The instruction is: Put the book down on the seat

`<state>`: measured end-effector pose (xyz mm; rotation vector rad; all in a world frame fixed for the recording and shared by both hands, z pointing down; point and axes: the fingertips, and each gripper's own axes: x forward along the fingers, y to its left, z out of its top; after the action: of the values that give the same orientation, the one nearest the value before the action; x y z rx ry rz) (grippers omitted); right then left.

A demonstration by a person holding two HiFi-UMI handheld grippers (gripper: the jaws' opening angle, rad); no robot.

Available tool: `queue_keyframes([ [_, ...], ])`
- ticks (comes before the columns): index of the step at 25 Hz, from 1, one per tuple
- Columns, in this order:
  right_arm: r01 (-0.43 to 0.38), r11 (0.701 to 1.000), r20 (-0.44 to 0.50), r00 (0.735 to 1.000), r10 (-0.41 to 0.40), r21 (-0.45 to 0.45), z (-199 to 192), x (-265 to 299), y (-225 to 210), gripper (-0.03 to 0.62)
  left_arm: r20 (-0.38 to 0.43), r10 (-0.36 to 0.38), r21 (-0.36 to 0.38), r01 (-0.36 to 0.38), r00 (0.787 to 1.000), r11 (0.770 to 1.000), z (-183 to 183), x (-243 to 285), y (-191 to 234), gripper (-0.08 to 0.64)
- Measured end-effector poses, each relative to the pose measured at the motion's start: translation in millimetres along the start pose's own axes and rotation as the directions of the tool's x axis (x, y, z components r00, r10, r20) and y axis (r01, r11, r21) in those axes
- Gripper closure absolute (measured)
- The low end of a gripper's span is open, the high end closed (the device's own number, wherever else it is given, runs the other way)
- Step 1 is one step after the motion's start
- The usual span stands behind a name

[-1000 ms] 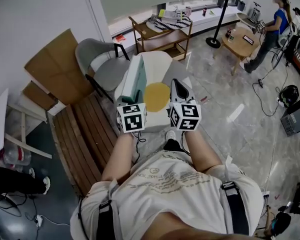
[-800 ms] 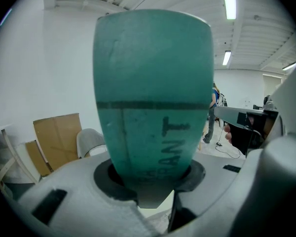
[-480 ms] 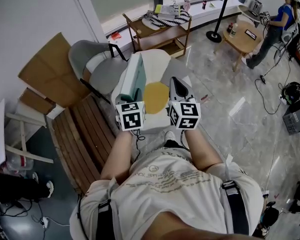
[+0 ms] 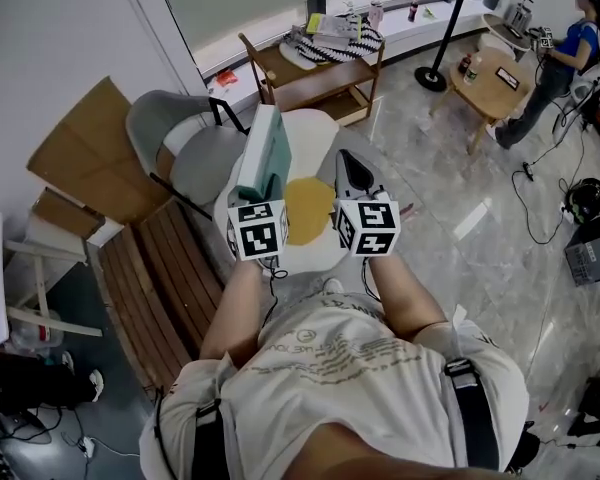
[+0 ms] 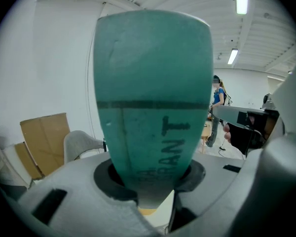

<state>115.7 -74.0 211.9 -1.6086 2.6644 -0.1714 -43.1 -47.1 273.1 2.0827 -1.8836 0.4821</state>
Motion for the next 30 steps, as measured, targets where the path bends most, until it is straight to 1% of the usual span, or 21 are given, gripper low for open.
queue_keyframes([
  [7, -0.03, 1.0, -0.015, 0.999, 0.03, 0.007, -0.2, 45.9, -29.3, 0.566, -0.008, 0.01, -0.015, -0.01, 1.0, 1.0, 18.0, 49.2, -6.8, 0.399],
  [11, -0.051, 0.999, -0.01, 0.999, 0.051, 0.0, 4.4, 66.4, -38.4, 0.566, -0.01, 0.023, -0.021, -0.024, 1.0, 1.0, 26.2, 68.3, -6.3, 0.399],
  [16, -0.055, 0.998, -0.017, 0.998, 0.055, 0.023, 3.5, 85.9, -50.5, 0.566, -0.022, 0.034, -0.026, -0.034, 0.999, 0.999, 32.1, 87.1, -3.8, 0.399],
  [24, -0.048, 0.998, -0.062, 0.997, 0.051, 0.048, -14.1, 110.1, -48.0, 0.566, -0.064, 0.018, -0.018, -0.019, 0.998, 1.0, 25.4, 102.6, 7.3, 0.399],
  [27, -0.038, 0.998, -0.061, 0.997, 0.04, 0.046, -14.3, 121.6, -40.0, 0.566, -0.064, 0.005, -0.009, -0.006, 0.998, 1.0, 29.3, 111.4, 20.9, 0.399],
  [30, -0.01, 0.999, -0.05, 0.999, 0.012, 0.042, -10.7, 133.0, -35.7, 0.566, -0.063, -0.018, -0.005, 0.018, 0.998, 1.0, 36.8, 125.4, 34.7, 0.399],
])
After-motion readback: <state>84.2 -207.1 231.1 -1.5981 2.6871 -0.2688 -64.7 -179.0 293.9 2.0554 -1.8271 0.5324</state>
